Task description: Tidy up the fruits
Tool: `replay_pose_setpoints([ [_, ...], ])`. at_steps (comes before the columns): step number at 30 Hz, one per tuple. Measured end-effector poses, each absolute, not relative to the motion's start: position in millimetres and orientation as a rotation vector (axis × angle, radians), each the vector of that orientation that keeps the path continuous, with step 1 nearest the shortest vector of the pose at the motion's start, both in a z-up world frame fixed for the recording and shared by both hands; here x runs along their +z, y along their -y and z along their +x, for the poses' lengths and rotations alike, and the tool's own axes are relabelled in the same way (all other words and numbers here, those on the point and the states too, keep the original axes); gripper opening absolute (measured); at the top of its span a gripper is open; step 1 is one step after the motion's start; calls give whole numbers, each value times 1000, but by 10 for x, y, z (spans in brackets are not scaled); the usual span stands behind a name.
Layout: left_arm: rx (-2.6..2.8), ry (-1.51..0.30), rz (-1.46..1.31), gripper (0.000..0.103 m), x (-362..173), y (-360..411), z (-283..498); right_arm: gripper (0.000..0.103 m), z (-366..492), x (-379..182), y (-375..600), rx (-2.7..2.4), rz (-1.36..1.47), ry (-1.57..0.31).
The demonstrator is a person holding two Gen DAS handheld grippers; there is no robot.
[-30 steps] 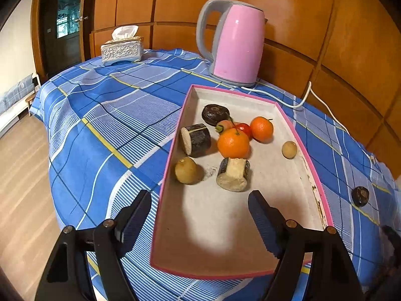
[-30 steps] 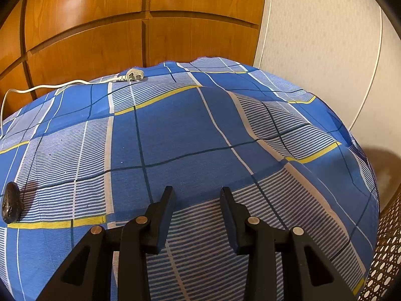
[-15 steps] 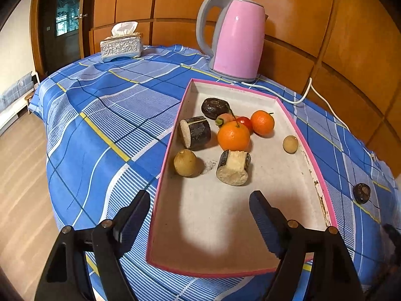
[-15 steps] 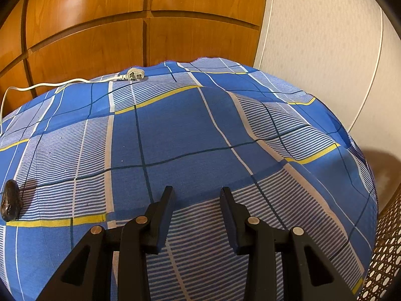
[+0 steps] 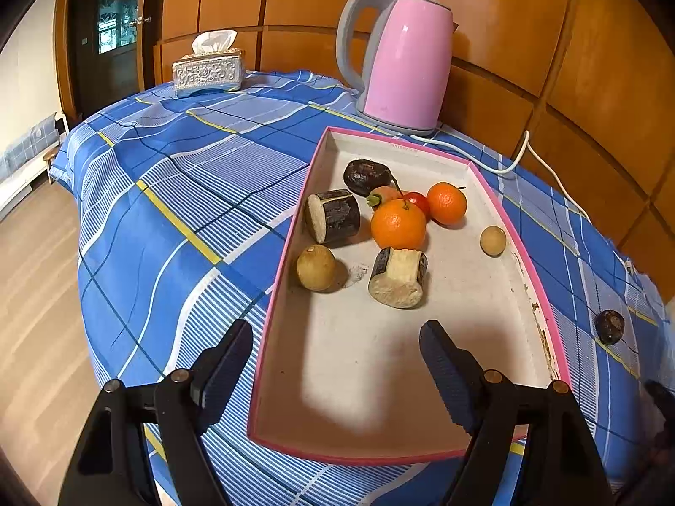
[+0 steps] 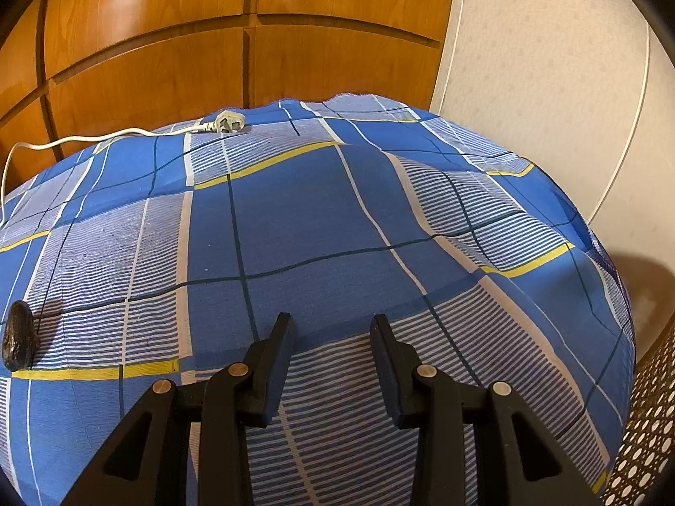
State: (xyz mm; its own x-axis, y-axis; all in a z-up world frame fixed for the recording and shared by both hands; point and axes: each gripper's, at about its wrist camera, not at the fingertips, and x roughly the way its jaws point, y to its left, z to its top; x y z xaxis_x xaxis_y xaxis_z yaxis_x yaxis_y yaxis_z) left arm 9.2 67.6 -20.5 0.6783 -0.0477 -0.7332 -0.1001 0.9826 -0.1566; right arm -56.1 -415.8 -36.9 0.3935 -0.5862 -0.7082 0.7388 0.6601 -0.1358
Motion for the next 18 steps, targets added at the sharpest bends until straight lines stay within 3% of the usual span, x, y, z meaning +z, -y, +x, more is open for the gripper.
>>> replay_pose_setpoints([
  [10,38,-826,-201,83,-205,-700,83,38,-510,-312,4132,-809,224,-857],
  [18,34,-824,-201,83,-196,-703,72,38,-315,-219,3825,-485,336,-887],
])
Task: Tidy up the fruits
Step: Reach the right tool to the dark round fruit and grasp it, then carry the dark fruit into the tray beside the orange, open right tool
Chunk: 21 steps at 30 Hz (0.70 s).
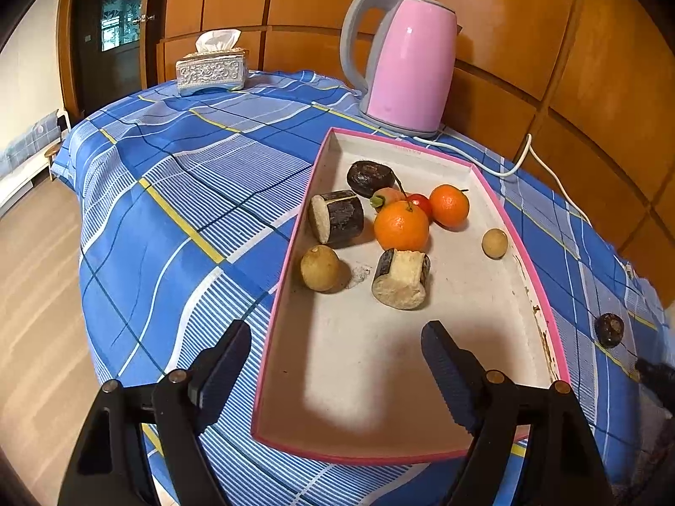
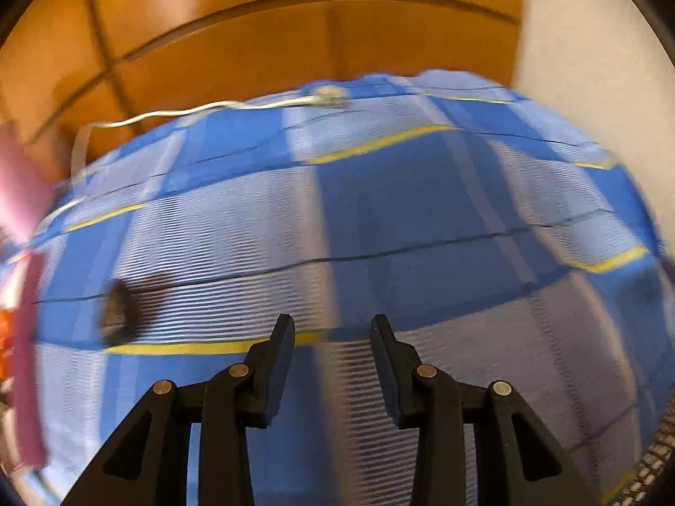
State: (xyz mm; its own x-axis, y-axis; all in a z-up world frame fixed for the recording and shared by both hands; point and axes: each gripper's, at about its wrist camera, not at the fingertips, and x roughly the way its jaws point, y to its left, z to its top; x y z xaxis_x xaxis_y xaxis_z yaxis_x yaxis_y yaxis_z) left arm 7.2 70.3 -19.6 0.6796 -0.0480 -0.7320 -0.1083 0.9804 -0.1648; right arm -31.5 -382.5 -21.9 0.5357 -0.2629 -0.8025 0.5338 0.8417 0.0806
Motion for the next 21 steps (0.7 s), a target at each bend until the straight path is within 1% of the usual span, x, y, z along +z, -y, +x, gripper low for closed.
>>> replay_pose_setpoints([
  [3,34,-824,-203,83,-195,-701,75,38,-163,-119,3570,-308,333,-875],
  [5,33,-823,-204,83,-193,-696,82,42,-37,-50,3369,-214,299,-872],
  [7,32,-823,-205,83,-194,-695,81,67,64,-21,3207,-163,264,-871],
  [8,31,-825,-206,83,-196,-695,80,69,135,-14,3114,-143,239,-874],
  [14,33,-830,-208,84,-206,-707,92,69,472,-152,2742,-156,-3,-939],
  [15,34,-831,-209,84,-211,-712,94,67,508,-193,2737,-156,-17,-959],
  [16,37,-832,-210,84,-215,-716,98,56,528,-230,2733,-152,-26,-976],
  [17,38,-833,-209,84,-218,-723,99,48,552,-270,2738,-157,-41,-991],
  [21,41,-831,-209,84,-216,-735,104,48,576,-311,2708,-166,-113,-987],
])
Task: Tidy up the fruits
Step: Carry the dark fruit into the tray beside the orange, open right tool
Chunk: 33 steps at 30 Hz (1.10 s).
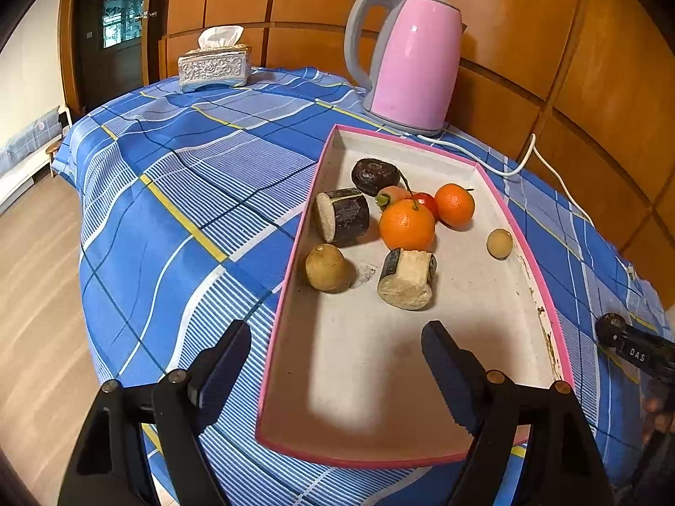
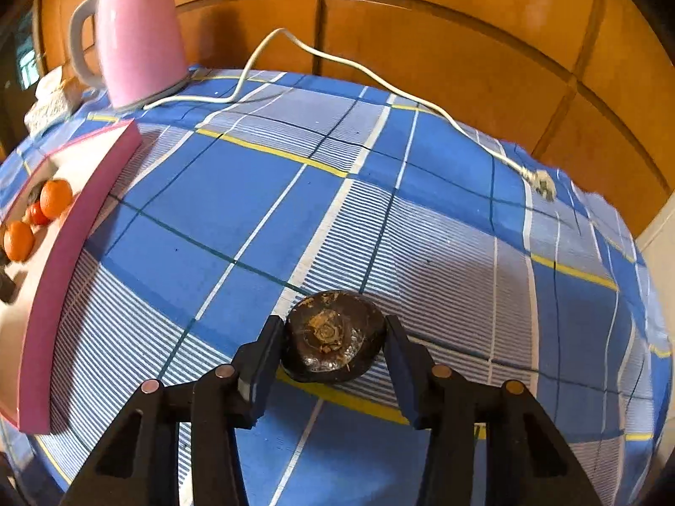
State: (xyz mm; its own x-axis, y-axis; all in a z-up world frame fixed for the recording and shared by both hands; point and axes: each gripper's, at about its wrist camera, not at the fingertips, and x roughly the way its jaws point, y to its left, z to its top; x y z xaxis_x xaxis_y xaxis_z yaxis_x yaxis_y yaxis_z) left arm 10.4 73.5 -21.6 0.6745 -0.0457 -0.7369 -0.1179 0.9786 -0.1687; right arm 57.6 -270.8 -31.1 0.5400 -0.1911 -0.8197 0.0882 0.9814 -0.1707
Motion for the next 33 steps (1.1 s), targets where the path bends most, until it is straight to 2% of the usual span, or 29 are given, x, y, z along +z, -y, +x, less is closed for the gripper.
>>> replay_pose_setpoints([
  [10,48,-824,-216,84,-207,-762,96,48,519,6,2427,-10,-65,-922],
  [18,48,-825,-223,84,-201,-767,91,48,534,200,1670,280,-116,-889],
  [33,48,-818,-225,84,-192,-750,85,49,1062,-78,809,443,-173,-966],
])
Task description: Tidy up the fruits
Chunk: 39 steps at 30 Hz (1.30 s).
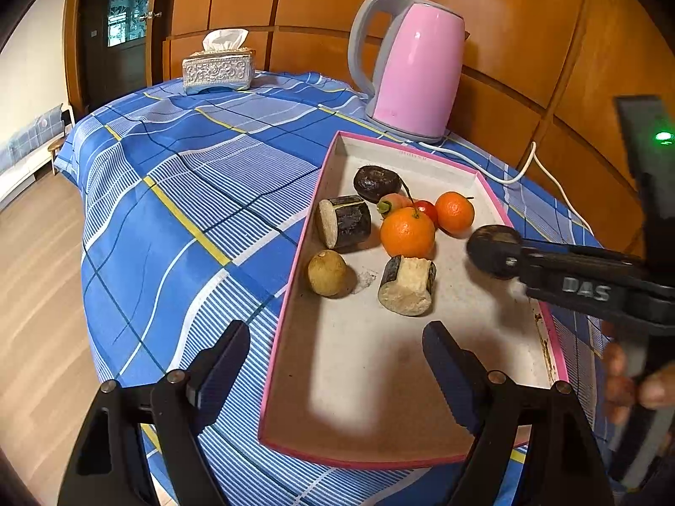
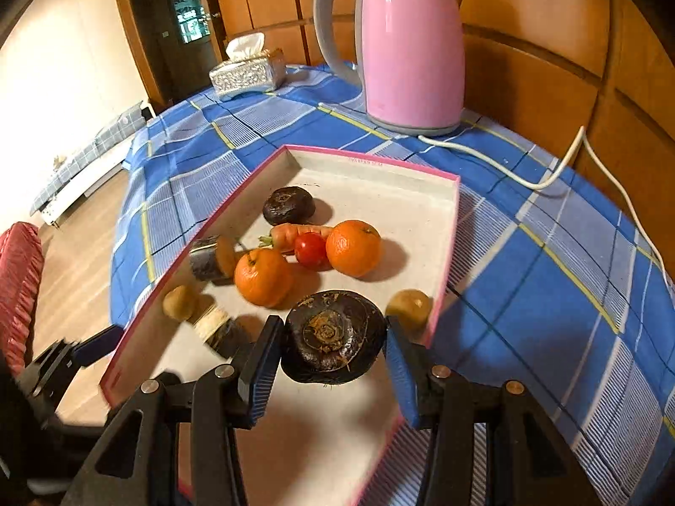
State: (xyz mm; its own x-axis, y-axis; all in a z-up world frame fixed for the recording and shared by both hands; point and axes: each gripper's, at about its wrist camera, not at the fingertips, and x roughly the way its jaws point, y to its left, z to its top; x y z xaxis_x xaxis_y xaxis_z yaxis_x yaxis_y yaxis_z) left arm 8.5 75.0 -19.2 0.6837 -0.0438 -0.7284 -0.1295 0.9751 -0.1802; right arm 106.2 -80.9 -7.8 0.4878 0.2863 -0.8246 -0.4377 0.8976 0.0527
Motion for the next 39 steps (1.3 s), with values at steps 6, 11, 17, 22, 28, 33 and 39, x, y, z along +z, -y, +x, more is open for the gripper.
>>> replay_pose_setpoints([
  [6,52,-825,-228,84,-211,-760,94,53,1078,-163,751,442,-191,-965],
  [11,50,-821,-221,85,-204,-746,84,53,940,-69,830,453,-184,-939],
  [17,43,-819,-211,85,-200,-719,66,32,725,-16,853,485,-217,-932],
  [22,45,-817,-204,86,-201,-708,62,28,762,-151,731,483,-264,-973],
  [28,52,-819,-202,86,-210,-719,63,28,911,-161,681,459,-238,-945],
  [33,50,-817,-200,86,-207,-719,62,28,886,-174,689,462,-234,-943],
  [39,52,-807,-201,86,-179,-725,31,29,748,-91,761,446,-209,-915],
])
